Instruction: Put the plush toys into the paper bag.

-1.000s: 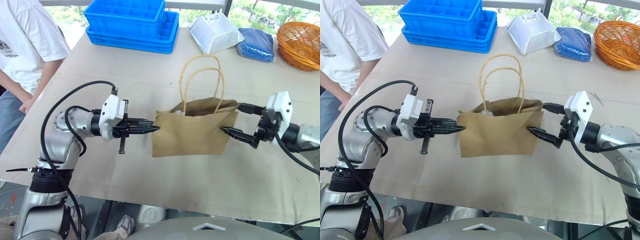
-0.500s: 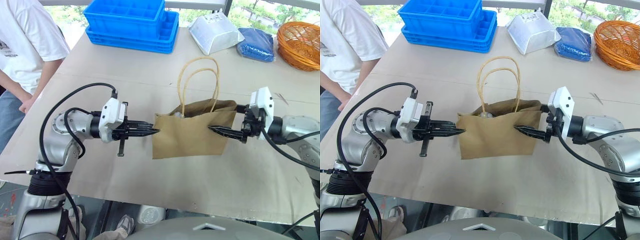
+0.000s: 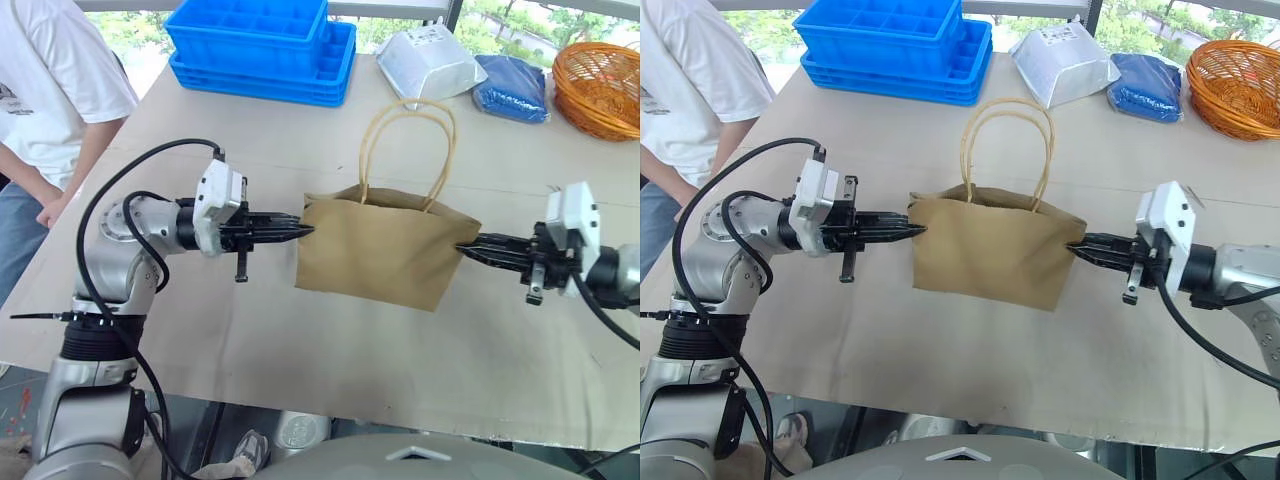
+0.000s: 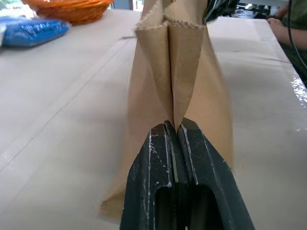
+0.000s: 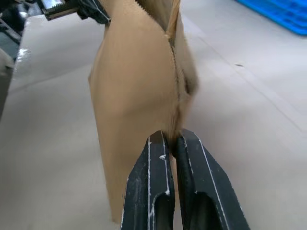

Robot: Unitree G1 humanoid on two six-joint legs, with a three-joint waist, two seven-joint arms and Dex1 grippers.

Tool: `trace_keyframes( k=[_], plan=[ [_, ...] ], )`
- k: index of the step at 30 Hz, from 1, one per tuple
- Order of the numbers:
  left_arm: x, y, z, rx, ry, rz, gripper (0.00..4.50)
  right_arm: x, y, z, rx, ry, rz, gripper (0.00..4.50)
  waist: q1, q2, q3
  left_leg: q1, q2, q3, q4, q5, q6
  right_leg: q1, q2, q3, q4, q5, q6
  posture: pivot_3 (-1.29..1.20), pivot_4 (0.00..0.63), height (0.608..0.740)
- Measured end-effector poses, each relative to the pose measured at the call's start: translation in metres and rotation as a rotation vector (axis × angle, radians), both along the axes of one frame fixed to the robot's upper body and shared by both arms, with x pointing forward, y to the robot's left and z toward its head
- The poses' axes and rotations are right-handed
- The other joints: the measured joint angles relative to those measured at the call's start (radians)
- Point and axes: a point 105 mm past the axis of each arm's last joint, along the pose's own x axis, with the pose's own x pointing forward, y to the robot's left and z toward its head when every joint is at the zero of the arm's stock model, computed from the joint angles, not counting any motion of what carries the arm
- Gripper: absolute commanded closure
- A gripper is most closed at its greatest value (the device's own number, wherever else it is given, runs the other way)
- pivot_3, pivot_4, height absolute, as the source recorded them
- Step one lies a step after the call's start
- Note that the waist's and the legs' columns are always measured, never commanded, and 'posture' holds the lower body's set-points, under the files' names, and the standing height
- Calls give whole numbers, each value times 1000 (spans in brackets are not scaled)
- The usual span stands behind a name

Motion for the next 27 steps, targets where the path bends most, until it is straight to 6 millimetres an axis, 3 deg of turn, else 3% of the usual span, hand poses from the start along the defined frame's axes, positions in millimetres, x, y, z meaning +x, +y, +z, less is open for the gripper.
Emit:
trace_keyframes(
  k=[8,11,14,15,16,17,19,24,27],
  plan=[
    [-9,-15,-27,-21,54,14,4500,-2,-7,-14,-39,-4,-21,4487,3,0,0,0,0,0,0,0,0,0,0,0,0,0,0,0,150,740],
    [-9,-15,-28,-17,37,22,3562,-6,-11,-17,-41,5,-30,3247,6,0,0,0,0,0,0,0,0,0,0,0,0,0,0,0,150,740],
    [-11,-14,-31,-18,54,29,2153,-10,-14,-24,-59,20,-31,1772,5,0,0,0,0,0,0,0,0,0,0,0,0,0,0,0,150,740],
    [-11,-13,-32,-25,66,36,2044,-12,-15,-25,-62,22,-31,1405,5,0,0,0,0,0,0,0,0,0,-1,0,0,0,0,0,150,740],
    [-11,-12,-32,-32,74,48,1346,-13,-17,-26,-62,24,-34,917,5,0,0,0,0,0,0,0,0,0,0,0,0,0,0,0,150,740],
    [-11,-11,-33,-33,77,52,1270,-14,-18,-26,-63,24,-36,812,4,0,0,0,0,0,0,0,0,0,0,0,0,0,0,0,150,740],
    [-12,-5,-32,-52,112,115,552,-19,-31,-26,-83,10,-89,21,4,0,0,0,0,-1,-1,0,0,0,0,0,0,0,0,0,150,740],
    [-19,12,-31,-67,173,244,552,-32,-52,-27,-105,4,-167,21,4,0,0,0,1,0,-1,0,0,0,-1,0,0,0,1,0,150,740],
    [-34,34,-33,-91,247,359,552,-57,-73,-34,-116,48,-232,21,4,1,0,2,1,-1,-3,0,-1,2,-1,0,0,-3,2,0,150,740]
  ],
)
